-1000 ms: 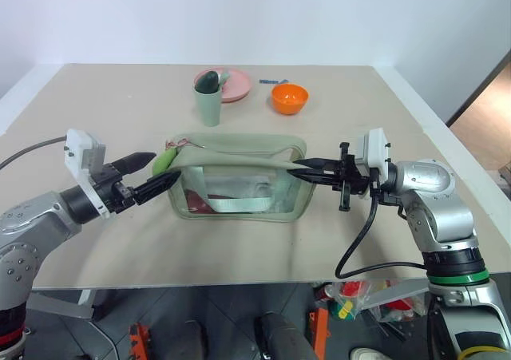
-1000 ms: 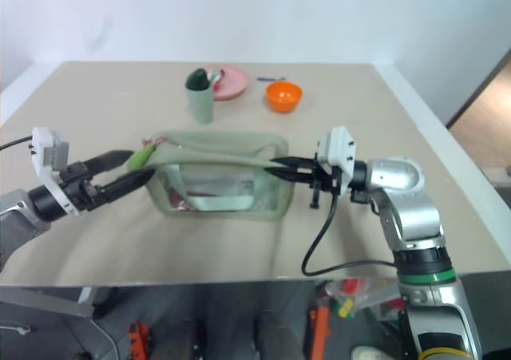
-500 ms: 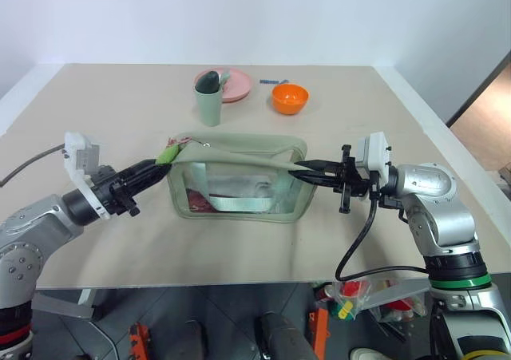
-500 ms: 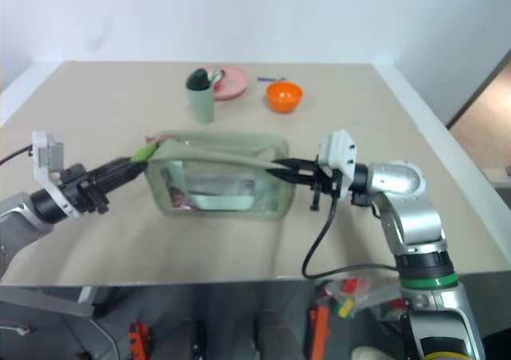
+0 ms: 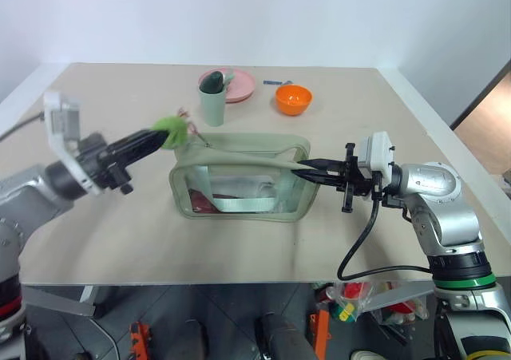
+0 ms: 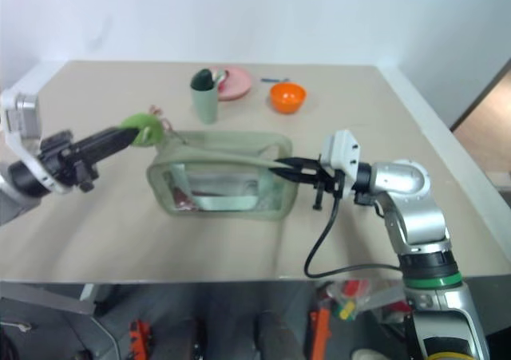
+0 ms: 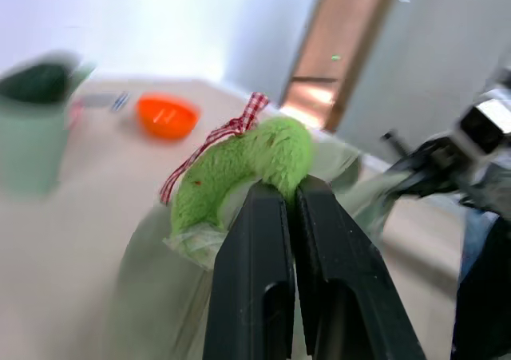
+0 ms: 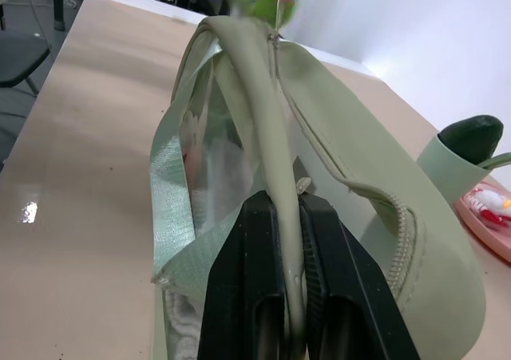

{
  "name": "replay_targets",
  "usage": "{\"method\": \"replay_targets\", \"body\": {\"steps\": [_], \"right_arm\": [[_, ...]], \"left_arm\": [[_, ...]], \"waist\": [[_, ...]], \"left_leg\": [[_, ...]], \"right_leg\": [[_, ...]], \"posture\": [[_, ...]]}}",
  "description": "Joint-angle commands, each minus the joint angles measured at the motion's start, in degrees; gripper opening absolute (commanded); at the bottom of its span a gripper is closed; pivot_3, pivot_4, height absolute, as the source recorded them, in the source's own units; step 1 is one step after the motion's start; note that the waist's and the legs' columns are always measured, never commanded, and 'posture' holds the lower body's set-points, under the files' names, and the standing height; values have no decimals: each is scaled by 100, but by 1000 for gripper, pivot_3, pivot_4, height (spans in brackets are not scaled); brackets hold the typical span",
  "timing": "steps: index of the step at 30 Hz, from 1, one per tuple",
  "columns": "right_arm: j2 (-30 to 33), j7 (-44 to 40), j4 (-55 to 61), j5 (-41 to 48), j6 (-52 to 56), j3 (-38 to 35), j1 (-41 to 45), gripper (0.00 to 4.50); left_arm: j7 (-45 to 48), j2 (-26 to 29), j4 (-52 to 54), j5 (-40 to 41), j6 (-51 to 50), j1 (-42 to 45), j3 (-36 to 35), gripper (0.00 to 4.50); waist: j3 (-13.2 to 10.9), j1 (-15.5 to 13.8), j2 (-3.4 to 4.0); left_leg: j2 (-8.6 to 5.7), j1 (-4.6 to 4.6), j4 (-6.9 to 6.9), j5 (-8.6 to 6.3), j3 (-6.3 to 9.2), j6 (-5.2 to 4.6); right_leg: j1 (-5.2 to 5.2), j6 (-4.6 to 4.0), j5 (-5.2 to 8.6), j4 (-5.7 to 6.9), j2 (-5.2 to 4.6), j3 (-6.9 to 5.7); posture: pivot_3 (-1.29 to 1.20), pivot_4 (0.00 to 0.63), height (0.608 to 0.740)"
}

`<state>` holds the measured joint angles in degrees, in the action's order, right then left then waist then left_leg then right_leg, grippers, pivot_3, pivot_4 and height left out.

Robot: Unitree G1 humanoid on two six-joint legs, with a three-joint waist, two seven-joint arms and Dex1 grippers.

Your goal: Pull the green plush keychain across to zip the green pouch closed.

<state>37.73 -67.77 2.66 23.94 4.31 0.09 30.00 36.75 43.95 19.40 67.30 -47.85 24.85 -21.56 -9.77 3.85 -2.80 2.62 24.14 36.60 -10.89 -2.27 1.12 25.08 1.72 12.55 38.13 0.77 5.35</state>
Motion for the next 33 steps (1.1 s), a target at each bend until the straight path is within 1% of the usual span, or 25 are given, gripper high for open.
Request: {"method": "replay_targets", "body": {"steps": [1, 6, 7, 9, 12, 15, 16, 18, 20, 21, 22, 24, 27, 30, 33], "right_arm": [[55, -61, -4, -50, -123, -44, 82, 0], [29, -82, -45, -81, -168, -15, 100, 0], [28, -83, -38, -87, -180, -16, 93, 0], [33, -73, -21, -102, -205, -27, 76, 0], [41, -69, -19, -107, -221, -41, 58, 0], [45, -71, -25, -118, -248, -50, 33, 0], [44, -71, -29, -123, -259, -49, 28, 0], [30, -66, -47, -139, -277, -37, 33, 0], [16, -69, -72, -150, -297, -22, 46, 0], [8, -76, -99, -155, -311, -14, 63, 0], [4, -85, -120, -157, -324, -9, 73, 0], [5, -127, -217, -166, -379, -5, 114, 0], [9, -187, -358, -176, -457, 1, 188, 0], [-1, -250, -457, -166, -517, 20, 260, 0], [-17, -279, -493, -155, -534, 37, 297, 0]], "left_arm": [[249, -172, -70, -425, 156, 610, 685, 10], [868, -481, -525, -1218, 448, 1201, 1552, 10], [1036, -497, -588, -1503, 554, 1305, 1822, 10], [1335, -461, -692, -1810, 604, 1445, 2124, 10], [1652, -343, -795, -2093, 644, 1531, 2290, 10], [1733, -340, -926, -1905, 358, 1713, 2067, 10], [1796, -286, -911, -1874, 297, 1757, 2016, 695], [1924, -107, -807, -1920, 262, 1797, 1951, 1309], [2017, 120, -661, -1847, 107, 1792, 1840, 1996], [2055, 260, -568, -1776, -3, 1770, 1764, 2272], [2101, 410, -464, -1728, -102, 1733, 1703, 2673], [2253, 792, -197, -1675, -270, 1578, 1596, 3273], [2226, 1213, 165, -1385, -617, 1271, 1231, 4400], [1925, 1412, 458, -1147, -892, 766, 629, 4457], [1521, 1237, 665, -1492, -508, 125, 199, 4457]], "waist": [[0, -2, 0], [0, -11, 0], [0, -11, 0], [0, -32, 0], [0, -33, 1], [0, -42, 1], [0, -43, 1], [-1, -38, 1], [-1, -37, 1], [-1, -38, 1], [-1, -40, 1], [-1, -33, 1], [-2, -39, 4], [-2, -42, 4], [-2, -46, 4]], "left_leg": [[0, 0, 0, 0, 0, 0], [-1, 0, -4, 0, 0, 0], [1, 0, -6, 0, 1, 0], [0, 2, -8, 0, 7, 0], [1, 2, -8, 0, 6, 0], [2, 2, -8, 0, 7, 0], [2, 3, -7, 0, 8, 0], [3, 3, -6, 0, 6, 0], [3, 2, -7, 0, 6, 0], [4, 2, -7, 0, 6, 0], [4, 3, -7, 0, 7, 0], [4, 5, -8, 0, 8, 0], [4, 4, -11, 0, 5, 0], [6, 3, -8, 0, 7, 0], [8, -1, -7, 0, 5, 0]], "right_leg": [[0, 2, -1, 0, 0, 2], [3, 19, -11, 0, 5, 3], [4, 20, -11, 0, 7, 2], [4, 20, -10, 0, 10, -2], [5, 19, -10, 0, 10, 1], [5, 19, -10, 1, 10, 1], [5, 19, -10, 1, 10, -1], [6, 19, -10, 1, 11, 1], [6, 20, -10, 2, 11, 2], [7, 19, -10, 2, 11, 1], [7, 19, -10, 2, 11, -1], [7, 18, -8, 1, 10, -2], [9, 18, -4, 1, 6, -1], [8, -3, 7, 2, 5, -6], [6, -9, 7, 4, 4, -9]], "posture": [[0, 150, 740], [0, 150, 740], [0, 150, 740], [0, 150, 740], [0, 150, 740], [0, 150, 740], [0, 150, 740], [0, 150, 740], [0, 150, 740], [0, 150, 740], [0, 150, 740], [0, 150, 740], [0, 150, 740], [0, 150, 740], [0, 150, 740]]}}
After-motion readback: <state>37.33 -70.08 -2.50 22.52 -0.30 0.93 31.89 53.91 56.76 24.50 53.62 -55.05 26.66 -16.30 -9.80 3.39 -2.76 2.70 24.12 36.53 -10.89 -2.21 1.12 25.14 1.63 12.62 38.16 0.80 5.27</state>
